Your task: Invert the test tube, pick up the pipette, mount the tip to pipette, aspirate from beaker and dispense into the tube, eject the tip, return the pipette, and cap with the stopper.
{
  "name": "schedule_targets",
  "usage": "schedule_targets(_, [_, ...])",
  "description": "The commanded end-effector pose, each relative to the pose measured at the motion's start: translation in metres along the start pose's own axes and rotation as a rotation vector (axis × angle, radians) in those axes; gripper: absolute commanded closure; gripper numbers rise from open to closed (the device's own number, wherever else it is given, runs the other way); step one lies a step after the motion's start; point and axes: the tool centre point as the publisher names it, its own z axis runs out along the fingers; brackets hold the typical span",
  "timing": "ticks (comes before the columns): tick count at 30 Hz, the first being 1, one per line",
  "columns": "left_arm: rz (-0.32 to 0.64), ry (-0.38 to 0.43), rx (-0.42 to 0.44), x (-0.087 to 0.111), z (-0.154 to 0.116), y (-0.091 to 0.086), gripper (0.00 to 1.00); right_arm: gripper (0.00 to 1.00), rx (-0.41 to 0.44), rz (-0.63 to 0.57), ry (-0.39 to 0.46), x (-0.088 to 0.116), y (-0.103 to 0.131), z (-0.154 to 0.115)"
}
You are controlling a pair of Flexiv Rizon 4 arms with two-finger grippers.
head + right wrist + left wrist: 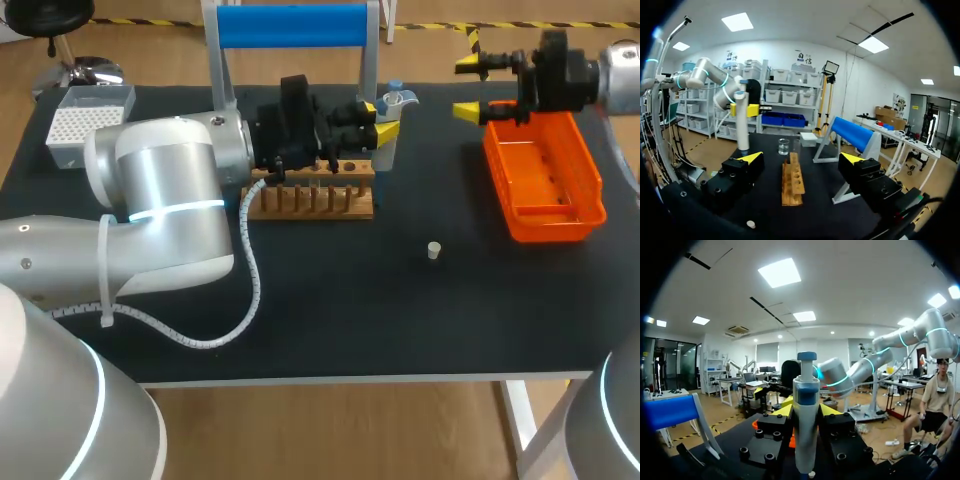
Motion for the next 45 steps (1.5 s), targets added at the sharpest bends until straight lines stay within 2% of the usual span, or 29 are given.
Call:
schedule_targets(1, [-0.001,0.000,-0.001,0.000,0.000,-0.001,1.00,0.00,0.031,0.002,0.005,-0.037,0.008,0.027])
schedule_targets(7, [-0.001,0.000,-0.001,0.000,0.000,-0.001,1.00,0.00,0.078,0.014,-0.021,-0.064,0.013,0.061])
schedule_targets(22, [-0.001,0.000,-0.001,0.000,0.000,-0.001,1.00,0.00,0.141,0.055,-0.068,-0.096,0.017,0.118])
schedule_targets(31, [-0.001,0.000,-0.001,0.000,0.000,-0.001,1.00,0.00,0.183,0.070,-0.090,-0.107,0.010,0.133])
schedule_targets(45, [-0.001,0.000,-0.001,0.000,0.000,-0.001,1.00,0.00,0.201,0.046,-0.084,-0.103,0.015,0.139])
